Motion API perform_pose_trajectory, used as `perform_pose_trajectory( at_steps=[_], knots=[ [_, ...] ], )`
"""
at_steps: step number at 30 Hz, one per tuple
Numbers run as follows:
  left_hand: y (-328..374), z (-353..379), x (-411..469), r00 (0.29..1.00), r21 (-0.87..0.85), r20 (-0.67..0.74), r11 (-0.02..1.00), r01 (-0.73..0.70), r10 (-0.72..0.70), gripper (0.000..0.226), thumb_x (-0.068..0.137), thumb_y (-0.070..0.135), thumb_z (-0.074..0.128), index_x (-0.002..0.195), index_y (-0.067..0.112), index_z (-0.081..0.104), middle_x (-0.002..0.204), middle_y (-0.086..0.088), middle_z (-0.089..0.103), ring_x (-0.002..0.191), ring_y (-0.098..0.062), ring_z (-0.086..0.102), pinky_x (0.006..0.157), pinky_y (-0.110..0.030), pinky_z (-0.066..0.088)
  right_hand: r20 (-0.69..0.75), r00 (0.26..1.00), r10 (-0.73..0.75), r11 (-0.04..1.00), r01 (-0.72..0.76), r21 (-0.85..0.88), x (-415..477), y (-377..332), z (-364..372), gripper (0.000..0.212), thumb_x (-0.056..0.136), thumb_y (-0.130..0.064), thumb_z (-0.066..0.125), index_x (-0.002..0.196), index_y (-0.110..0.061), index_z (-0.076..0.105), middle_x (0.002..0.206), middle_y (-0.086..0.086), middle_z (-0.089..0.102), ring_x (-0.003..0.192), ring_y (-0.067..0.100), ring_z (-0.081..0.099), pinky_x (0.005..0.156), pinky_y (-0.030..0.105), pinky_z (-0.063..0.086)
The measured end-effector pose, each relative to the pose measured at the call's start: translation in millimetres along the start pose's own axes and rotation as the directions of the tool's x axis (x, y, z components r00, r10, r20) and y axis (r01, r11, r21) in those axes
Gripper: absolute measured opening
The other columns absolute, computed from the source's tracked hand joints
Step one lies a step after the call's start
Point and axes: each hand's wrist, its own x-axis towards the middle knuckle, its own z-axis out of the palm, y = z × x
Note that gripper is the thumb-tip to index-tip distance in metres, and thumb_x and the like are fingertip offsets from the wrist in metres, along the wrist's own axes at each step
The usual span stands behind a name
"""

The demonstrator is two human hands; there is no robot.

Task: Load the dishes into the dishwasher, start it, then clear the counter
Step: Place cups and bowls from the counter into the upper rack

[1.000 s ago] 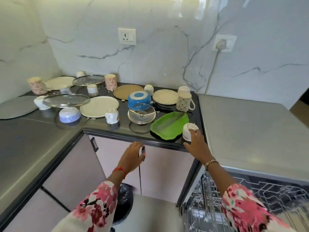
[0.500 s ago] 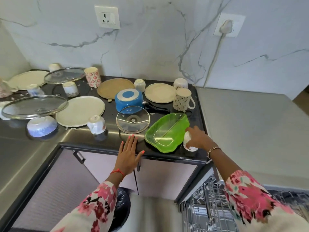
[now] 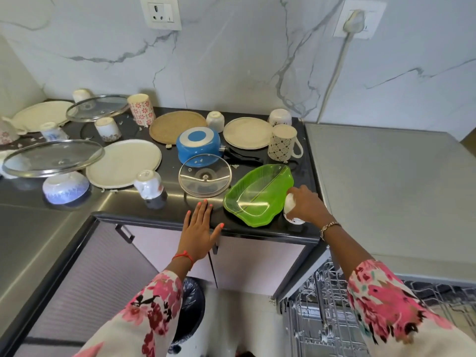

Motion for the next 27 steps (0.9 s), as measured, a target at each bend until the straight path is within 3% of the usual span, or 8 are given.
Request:
perform_pose_trajectory(
  at_steps=[6, 9, 11, 13, 16, 19, 22, 27],
  knots=[
    [23.8, -6.2, -18.2, 0.993, 0.030, 0.080, 0.996, 0.084, -0.087, 0.101, 0.066, 0.069, -0.005, 0.147, 0.009, 0.006, 0.157, -0.006, -0.002, 0.145, -0.021, -0.005, 0.116, -0.041, -0.002, -0.072, 0.997, -0.002, 1.000, 0.002, 0.000, -19.0, 3.3, 8.3, 0.067, 0.076, -0.027, 0.071, 0.133, -0.016, 0.038, 0.132, 0.013, 0.036, 0.118, 0.042, 0.038, 0.087, 0.043, 0.045],
    [34.9, -6.1, -45.1, 0.988, -0.011, 0.119, 0.995, 0.096, -0.094, 0.103, 0.065, 0.068, 0.001, 0.146, 0.006, 0.011, 0.156, -0.010, 0.000, 0.145, -0.025, -0.002, 0.117, -0.039, 0.001, -0.130, 0.991, -0.002, 0.999, 0.007, 0.035, -43.7, 9.5, 18.4, 0.071, 0.075, -0.026, 0.072, 0.136, -0.018, 0.036, 0.133, 0.013, 0.035, 0.119, 0.040, 0.038, 0.088, 0.043, 0.045],
    [42.7, -2.3, -74.0, 0.992, -0.025, 0.110, 0.997, 0.067, -0.064, 0.095, 0.072, 0.063, 0.013, 0.142, 0.002, 0.025, 0.153, -0.016, 0.018, 0.142, -0.031, 0.016, 0.115, -0.044, 0.014, -0.185, 0.982, -0.035, 0.998, 0.044, 0.043, -70.9, 14.3, 28.8, 0.071, 0.075, -0.025, 0.072, 0.136, -0.019, 0.036, 0.131, 0.012, 0.036, 0.118, 0.038, 0.039, 0.086, 0.043, 0.046],
    [50.8, 9.2, -108.7, 0.992, 0.018, 0.124, 1.000, 0.007, -0.010, 0.078, 0.078, 0.053, 0.029, 0.129, -0.003, 0.046, 0.137, -0.022, 0.046, 0.126, -0.039, 0.045, 0.100, -0.055, 0.036, -0.216, 0.975, -0.051, 0.995, 0.067, 0.068, -102.2, 20.8, 44.1, 0.072, 0.074, -0.023, 0.072, 0.136, -0.018, 0.036, 0.129, 0.012, 0.037, 0.116, 0.038, 0.040, 0.085, 0.043, 0.046],
    [68.7, 33.6, -175.4, 0.984, 0.012, 0.174, 0.999, -0.038, 0.035, 0.064, 0.079, 0.046, 0.037, 0.117, -0.001, 0.057, 0.123, -0.019, 0.060, 0.112, -0.036, 0.058, 0.086, -0.054, 0.046, -0.166, 0.985, -0.038, 0.990, 0.059, 0.127, -158.8, 36.0, 83.3, 0.072, 0.073, -0.025, 0.073, 0.135, -0.016, 0.037, 0.130, 0.011, 0.037, 0.116, 0.037, 0.042, 0.091, 0.044, 0.044],
    [89.5, 59.3, -248.0, 0.976, -0.001, 0.196, 0.995, -0.098, 0.096, 0.064, 0.080, 0.048, 0.032, 0.119, 0.003, 0.057, 0.127, -0.014, 0.058, 0.118, -0.032, 0.055, 0.094, -0.051, 0.043, -0.104, 0.994, -0.022, 0.981, 0.041, 0.190, -225.3, 55.7, 133.3, 0.071, 0.072, -0.026, 0.074, 0.133, -0.015, 0.039, 0.130, 0.010, 0.039, 0.117, 0.034, 0.044, 0.092, 0.041, 0.046],
    [117.7, 76.0, -321.3, 0.954, -0.089, 0.277, 0.991, -0.095, 0.117, 0.081, 0.076, 0.056, 0.014, 0.136, 0.007, 0.039, 0.147, -0.010, 0.034, 0.140, -0.026, 0.025, 0.115, -0.042, 0.014, -0.023, 1.000, 0.015, 0.984, -0.011, 0.175, -304.8, 76.1, 174.7, 0.071, 0.073, -0.023, 0.074, 0.133, -0.013, 0.039, 0.132, 0.010, 0.040, 0.121, 0.032, 0.042, 0.094, 0.039, 0.042],
    [166.1, 87.4, -419.3, 0.930, -0.107, 0.329, 0.985, -0.136, 0.164, 0.090, 0.070, 0.059, 0.003, 0.140, 0.010, 0.031, 0.151, -0.007, 0.026, 0.144, -0.022, 0.012, 0.117, -0.039, 0.005, 0.118, 0.991, 0.065, 0.986, -0.082, 0.143, -423.4, 119.2, 209.5, 0.072, 0.071, -0.025, 0.075, 0.133, -0.016, 0.040, 0.134, 0.010, 0.041, 0.119, 0.032, 0.046, 0.093, 0.037, 0.043]
  ],
)
